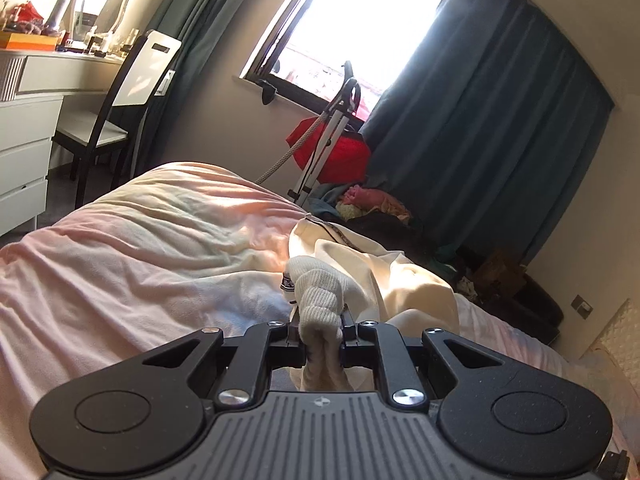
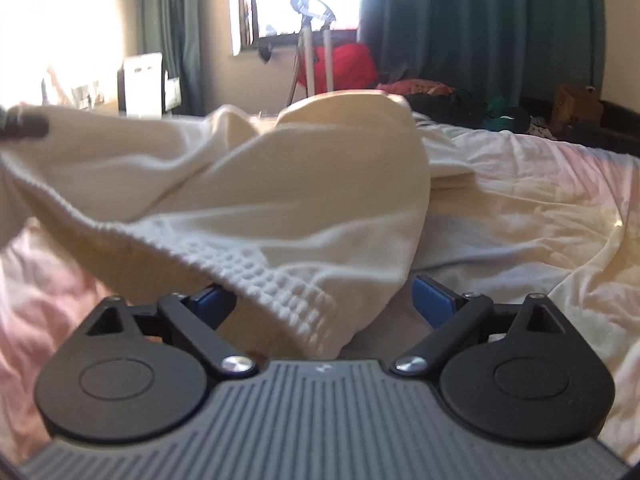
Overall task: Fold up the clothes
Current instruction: 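Grasp the elastic waistband with the right gripper while the left gripper holds the cuff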
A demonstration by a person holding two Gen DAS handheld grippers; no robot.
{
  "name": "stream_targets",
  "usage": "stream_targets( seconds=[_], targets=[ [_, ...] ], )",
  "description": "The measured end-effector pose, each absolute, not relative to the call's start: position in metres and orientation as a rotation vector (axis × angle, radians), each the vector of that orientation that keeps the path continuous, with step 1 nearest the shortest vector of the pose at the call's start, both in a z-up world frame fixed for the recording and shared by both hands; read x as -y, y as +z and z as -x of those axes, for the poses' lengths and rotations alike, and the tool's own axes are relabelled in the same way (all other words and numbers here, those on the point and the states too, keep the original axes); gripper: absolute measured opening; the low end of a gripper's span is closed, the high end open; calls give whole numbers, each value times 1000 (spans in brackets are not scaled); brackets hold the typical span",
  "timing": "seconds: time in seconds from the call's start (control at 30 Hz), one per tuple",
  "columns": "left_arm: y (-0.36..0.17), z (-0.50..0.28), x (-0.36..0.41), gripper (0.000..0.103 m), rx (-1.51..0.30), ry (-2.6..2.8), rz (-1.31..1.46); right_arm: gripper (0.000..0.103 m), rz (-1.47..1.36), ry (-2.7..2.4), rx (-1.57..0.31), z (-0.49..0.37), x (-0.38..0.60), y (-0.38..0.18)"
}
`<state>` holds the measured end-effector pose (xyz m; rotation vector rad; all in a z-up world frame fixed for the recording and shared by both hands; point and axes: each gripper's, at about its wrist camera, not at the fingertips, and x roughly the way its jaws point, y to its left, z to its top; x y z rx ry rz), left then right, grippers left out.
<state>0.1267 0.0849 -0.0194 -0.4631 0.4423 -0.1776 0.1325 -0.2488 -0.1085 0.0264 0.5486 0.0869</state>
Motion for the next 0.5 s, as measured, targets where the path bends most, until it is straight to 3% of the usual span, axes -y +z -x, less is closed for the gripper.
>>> stream_targets(
  seconds=[0.07, 0.23, 0.27, 0.3, 0.5],
  targets=[
    [-32, -131, -92, 14, -441, -169, 495, 77, 21, 80, -589, -134, 240, -117],
    [-44, -140, -109, 15, -444, -170, 623, 68, -93, 25, -566, -146, 256, -126],
    [-44, -141, -110, 15, -436, -174, 631, 59, -79, 17, -565, -148, 255, -127],
    [-44, -142, -110, 15, -430, -172, 625, 57, -65, 9, -563, -149, 254, -127],
    [-51, -149, -117, 15, -434, -157, 665, 54, 20, -38, -556, -155, 247, -132]
  ],
)
